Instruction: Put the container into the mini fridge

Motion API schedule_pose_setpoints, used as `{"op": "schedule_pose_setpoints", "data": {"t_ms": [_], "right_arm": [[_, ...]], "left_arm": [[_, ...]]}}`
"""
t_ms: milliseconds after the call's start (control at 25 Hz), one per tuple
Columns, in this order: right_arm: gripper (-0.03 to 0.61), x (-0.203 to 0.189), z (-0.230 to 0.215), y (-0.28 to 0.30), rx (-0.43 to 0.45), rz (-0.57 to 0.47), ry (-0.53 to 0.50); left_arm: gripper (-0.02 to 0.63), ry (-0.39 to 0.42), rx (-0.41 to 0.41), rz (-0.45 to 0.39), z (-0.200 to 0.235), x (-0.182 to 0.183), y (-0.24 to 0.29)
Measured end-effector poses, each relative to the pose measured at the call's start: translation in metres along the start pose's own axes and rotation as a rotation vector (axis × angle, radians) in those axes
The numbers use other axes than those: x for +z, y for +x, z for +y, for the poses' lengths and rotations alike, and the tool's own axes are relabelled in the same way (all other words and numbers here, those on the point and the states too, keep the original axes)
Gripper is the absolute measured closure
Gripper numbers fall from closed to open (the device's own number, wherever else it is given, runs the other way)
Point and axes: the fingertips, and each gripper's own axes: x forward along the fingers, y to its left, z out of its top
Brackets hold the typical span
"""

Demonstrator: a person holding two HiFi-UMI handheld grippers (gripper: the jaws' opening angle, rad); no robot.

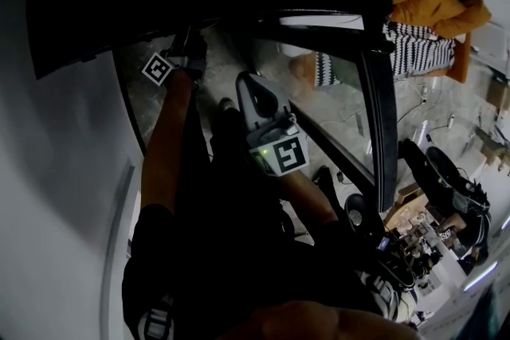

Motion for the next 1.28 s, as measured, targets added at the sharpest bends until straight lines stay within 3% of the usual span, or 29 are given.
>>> {"op": "schedule_pose_setpoints", "data": {"t_ms": [680,840,1280], "right_arm": [[0.577,-0.001,0.004,-0.001,0.007,0.009,0.001],[0.577,-0.007,0.009,0.000,0.020,0.026,0.011],[0.577,-0.007,0.013,0.001,0.024,0.035,0.042]], "left_arm": [[0.407,0.031,0.060,-0.039,0.003,0.001,0.000],[0.376,0.053,0.111,-0.052,0.012,0.006,-0.007],[0.351,0.053,0.119,-0.075,0.014,0.016,0.010]]}}
